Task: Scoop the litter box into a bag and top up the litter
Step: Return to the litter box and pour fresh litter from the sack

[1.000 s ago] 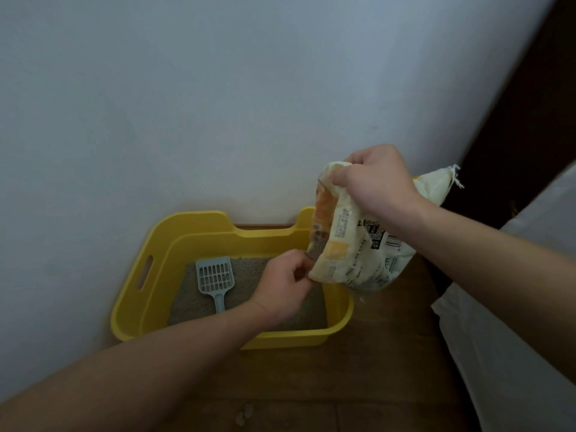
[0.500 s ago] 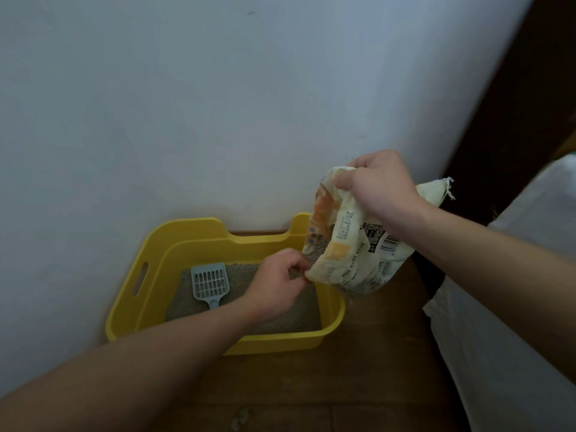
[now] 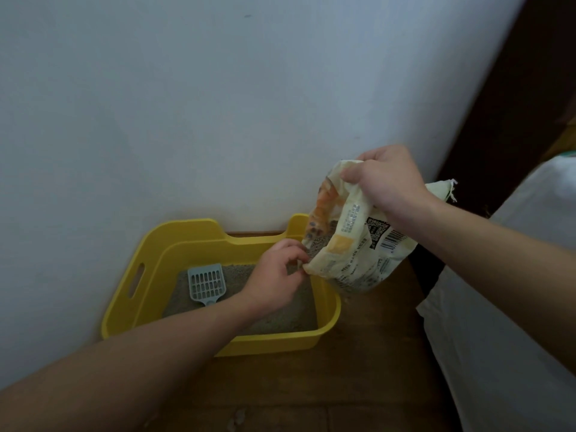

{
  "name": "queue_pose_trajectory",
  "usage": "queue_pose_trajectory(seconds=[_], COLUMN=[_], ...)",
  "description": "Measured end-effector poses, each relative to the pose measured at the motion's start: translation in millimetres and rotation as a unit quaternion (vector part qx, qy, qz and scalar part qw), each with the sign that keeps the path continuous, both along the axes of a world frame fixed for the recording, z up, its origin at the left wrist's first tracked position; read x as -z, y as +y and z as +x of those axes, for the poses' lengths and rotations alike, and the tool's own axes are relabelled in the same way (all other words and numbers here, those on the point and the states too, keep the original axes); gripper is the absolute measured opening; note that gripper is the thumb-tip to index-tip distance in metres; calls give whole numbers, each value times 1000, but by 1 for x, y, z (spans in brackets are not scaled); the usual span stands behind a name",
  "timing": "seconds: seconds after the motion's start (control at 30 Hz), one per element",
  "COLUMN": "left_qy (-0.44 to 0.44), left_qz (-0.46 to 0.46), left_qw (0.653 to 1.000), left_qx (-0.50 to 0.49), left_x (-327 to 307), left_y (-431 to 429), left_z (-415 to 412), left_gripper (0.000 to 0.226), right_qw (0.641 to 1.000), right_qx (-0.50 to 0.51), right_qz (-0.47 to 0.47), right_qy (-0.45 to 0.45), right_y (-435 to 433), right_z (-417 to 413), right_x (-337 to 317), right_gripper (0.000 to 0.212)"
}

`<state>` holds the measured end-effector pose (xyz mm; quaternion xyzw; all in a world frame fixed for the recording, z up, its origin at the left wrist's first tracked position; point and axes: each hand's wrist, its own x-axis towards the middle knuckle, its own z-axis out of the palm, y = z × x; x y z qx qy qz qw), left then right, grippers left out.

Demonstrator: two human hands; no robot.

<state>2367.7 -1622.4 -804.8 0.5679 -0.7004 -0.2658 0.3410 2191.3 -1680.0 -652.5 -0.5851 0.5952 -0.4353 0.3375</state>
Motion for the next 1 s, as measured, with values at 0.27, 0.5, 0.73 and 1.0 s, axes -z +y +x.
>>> queue_pose_trajectory(seconds=[0.27,0.5,0.73,1.0], left_qy=[69,94,105,32], left_qz=[5,-10,-14,-52], left_qw=[997,995,994,997], left_qx=[25,10,7,38], left_x=[2,-2,-22,-51], left_y=[-3,-5,-12,-14], left_z=[-3,-5,-1,13], left_gripper=[22,21,19,26], right_qw=[1000,999,998,995], right_qx=[3,11,7,-2], right_qz=[-4,-3,-23,-49], right_qy=[-24,-42,-58,-83], right_y=[1,3,4,7], right_z=[-4,-12,-17,-15], right_x=[-6,-13,-31,-46], right_gripper=[28,30,32,29])
